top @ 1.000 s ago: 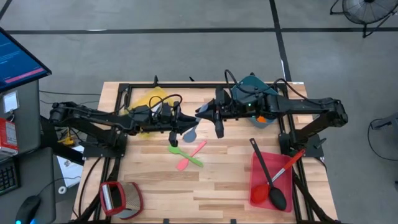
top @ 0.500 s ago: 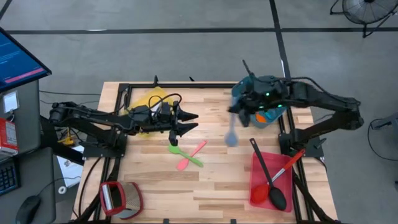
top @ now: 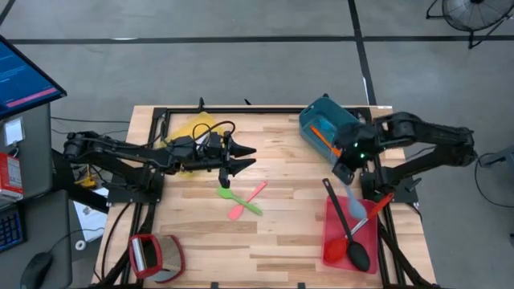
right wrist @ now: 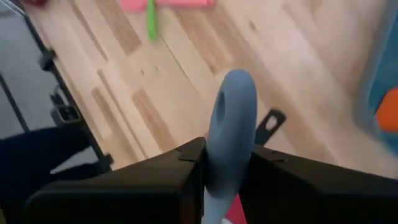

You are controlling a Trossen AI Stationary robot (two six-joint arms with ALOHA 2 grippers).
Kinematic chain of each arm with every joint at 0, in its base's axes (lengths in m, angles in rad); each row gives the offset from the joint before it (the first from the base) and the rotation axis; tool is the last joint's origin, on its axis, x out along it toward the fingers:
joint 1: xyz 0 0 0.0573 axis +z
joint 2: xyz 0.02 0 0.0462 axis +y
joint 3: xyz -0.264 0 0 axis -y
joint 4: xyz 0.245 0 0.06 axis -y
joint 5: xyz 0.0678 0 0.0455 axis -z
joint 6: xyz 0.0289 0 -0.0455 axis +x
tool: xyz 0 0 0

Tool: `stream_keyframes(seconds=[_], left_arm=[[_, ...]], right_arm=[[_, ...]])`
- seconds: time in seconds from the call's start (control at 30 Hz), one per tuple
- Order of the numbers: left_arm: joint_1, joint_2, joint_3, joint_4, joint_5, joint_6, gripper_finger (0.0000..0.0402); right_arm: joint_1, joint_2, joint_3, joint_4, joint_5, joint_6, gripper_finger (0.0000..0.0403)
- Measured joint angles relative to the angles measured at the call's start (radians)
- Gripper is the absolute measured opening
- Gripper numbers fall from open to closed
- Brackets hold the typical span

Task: Pick & Place Kitchen Items
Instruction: Put the blue serving spoon into the red bin

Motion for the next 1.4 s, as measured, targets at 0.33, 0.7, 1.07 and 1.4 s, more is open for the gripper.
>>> stream_keyframes(seconds=[0.33,0.7,1.07,1.4], left_arm=[[0.000,0.000,0.000,-0.010,0.000,0.000,0.0154],[0.000,0.000,-0.001,-0.047,0.000,0.000,0.0154],[0.038,0.000,-0.001,-0.052,0.000,0.000,0.0154],[0.063,0.000,-0.001,-0.052,0.000,0.000,0.0154]], right_arm=[[0.136,-0.035,-0.309,0.298,-0.153,0.146,0.0050],[0.209,-0.108,-0.602,0.571,-0.216,0.312,0.0050],[0.231,-0.135,-0.745,0.641,-0.259,0.365,0.0050],[0.228,-0.131,-0.791,0.704,-0.246,0.383,0.0050]])
